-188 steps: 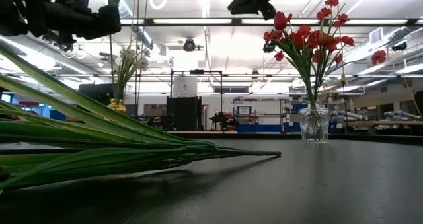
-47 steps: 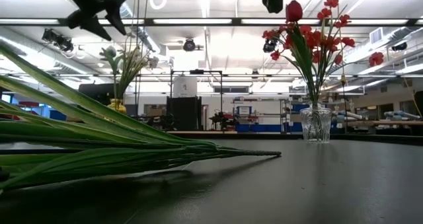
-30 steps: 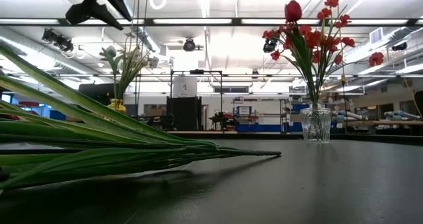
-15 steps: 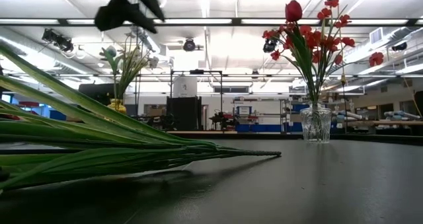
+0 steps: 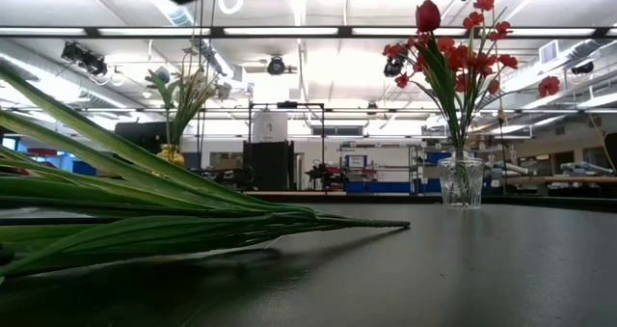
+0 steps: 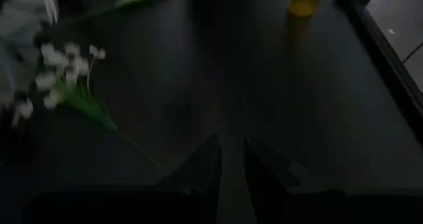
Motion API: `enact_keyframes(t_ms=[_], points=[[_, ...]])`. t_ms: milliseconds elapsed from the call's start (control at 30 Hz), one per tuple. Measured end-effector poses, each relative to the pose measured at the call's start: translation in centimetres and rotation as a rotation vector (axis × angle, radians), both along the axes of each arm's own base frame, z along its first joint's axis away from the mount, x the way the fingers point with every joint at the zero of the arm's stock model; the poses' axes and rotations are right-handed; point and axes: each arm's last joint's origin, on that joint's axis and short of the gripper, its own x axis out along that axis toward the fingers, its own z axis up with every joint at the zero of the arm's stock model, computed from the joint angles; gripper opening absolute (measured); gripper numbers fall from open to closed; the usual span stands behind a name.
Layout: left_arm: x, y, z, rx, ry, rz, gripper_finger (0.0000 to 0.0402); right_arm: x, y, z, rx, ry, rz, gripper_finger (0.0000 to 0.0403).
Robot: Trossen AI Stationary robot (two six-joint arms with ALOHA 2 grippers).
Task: Sort flowers into vase by color
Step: Put the white flower into the yellow vase
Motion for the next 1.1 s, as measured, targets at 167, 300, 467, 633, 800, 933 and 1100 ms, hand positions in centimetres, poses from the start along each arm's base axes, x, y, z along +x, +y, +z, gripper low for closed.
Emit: enact_keyframes(t_ms=[167,300,467,633,800,933,1100], points=[[0.5,-3.2,-0.4,-0.011,-0.116,0.013,0.0142,0.3,2.1,-3.0,0.018,0.015,0.053,0.0075],[0.6,-4.8,-1.3,0.004,-0.101,-0.028,0.0142,0.1,3.7,-4.7,0.178,-0.009,0.015,0.0075],[0.1,-5.1,-1.9,0.087,-0.022,-0.071,0.0142,0.5,5.3,-6.3,0.495,-0.093,-0.149,0.0075],[-0.4,-5.6,-1.4,0.147,0.006,-0.188,0.0142,2.3,7.1,-8.2,0.793,-0.182,-0.266,0.0075],[-2.1,-7.8,-1.8,0.204,0.086,-0.319,0.0142,4.8,9.2,-10.5,0.93,-0.135,-0.405,0.0069],[-4.4,-8.6,-3.6,0.198,0.265,-0.335,0.0142,6.5,11.0,-12.7,1.144,-0.059,-0.61,0.0066],[-7.3,-9.0,-5.2,0.191,0.499,-0.402,0.0142,7.9,13.7,-15.1,1.345,-0.05,-0.82,0.0066]])
